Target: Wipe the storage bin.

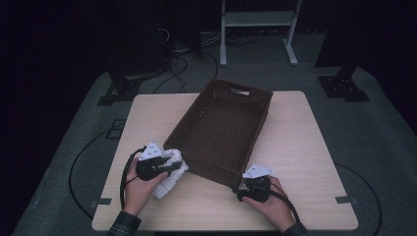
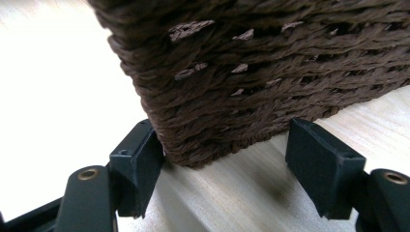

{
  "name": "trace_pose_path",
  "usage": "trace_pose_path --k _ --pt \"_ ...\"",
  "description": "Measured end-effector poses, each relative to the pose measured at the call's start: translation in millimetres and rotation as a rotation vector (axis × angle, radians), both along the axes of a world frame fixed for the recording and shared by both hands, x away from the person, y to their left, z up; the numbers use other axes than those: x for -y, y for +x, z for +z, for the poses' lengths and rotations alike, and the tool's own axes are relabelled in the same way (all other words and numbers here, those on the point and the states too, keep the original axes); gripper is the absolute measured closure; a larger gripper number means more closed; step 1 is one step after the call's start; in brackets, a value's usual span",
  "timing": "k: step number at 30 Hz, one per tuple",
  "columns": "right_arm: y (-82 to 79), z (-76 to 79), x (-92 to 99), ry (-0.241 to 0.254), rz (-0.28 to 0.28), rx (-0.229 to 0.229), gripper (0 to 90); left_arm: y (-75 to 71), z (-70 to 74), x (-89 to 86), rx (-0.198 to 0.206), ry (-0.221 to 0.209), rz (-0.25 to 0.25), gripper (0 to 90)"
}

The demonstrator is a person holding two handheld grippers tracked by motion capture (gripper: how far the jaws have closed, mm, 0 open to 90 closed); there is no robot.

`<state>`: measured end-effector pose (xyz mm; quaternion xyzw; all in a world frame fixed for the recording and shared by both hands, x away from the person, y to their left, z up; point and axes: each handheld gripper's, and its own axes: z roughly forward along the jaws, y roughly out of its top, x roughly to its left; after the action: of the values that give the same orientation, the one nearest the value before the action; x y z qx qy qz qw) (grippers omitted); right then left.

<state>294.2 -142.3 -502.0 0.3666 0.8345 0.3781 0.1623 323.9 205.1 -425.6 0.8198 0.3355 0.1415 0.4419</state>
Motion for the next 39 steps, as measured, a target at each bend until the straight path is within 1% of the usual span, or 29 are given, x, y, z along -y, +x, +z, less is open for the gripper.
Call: trace_pose_path --k 4,7,8,16,22,27,30,31,34,36,39 --pt "0.0 0.0 0.0 0.0 0.0 0.0 29.2 1.9 -4.4 0.9 -0.017 0.007 -0.003 68.8" --pt "0.0 0.0 0.0 0.0 0.0 0.0 29.2 3.2 -10.6 3.3 -0.029 0.043 -0.003 68.8" --pt "0.0 0.0 0.0 0.0 0.0 0.0 29.2 4.1 -13.7 5.1 -0.036 0.069 -0.006 68.8" --pt "0.0 0.0 0.0 0.0 0.0 0.0 29.2 7.4 -25.0 11.9 -0.063 0.105 -0.018 68.8" --pt "0.0 0.0 0.0 0.0 0.0 0.0 29.2 10.9 -35.8 17.2 -0.1 0.156 -0.028 68.7" --pt "0.0 0.0 0.0 0.0 0.0 0.0 29.3 11.7 -41.7 20.7 -0.114 0.188 -0.038 68.7" --pt "0.0 0.0 0.0 0.0 0.0 0.0 29.3 12.0 -44.0 22.7 -0.116 0.21 -0.044 68.8" --pt "0.0 0.0 0.0 -0.001 0.0 0.0 29.2 11.9 -44.1 23.0 -0.114 0.214 -0.046 68.9" --pt "0.0 0.0 0.0 0.0 0.0 0.0 29.3 10.8 -43.0 23.1 -0.11 0.209 -0.042 68.8" --pt "0.0 0.0 0.0 0.0 0.0 0.0 29.2 9.7 -40.5 22.0 -0.108 0.193 -0.043 68.8" --pt "0.0 0.0 0.0 0.0 0.0 0.0 29.2 7.0 -33.5 20.6 -0.09 0.17 -0.045 68.7"
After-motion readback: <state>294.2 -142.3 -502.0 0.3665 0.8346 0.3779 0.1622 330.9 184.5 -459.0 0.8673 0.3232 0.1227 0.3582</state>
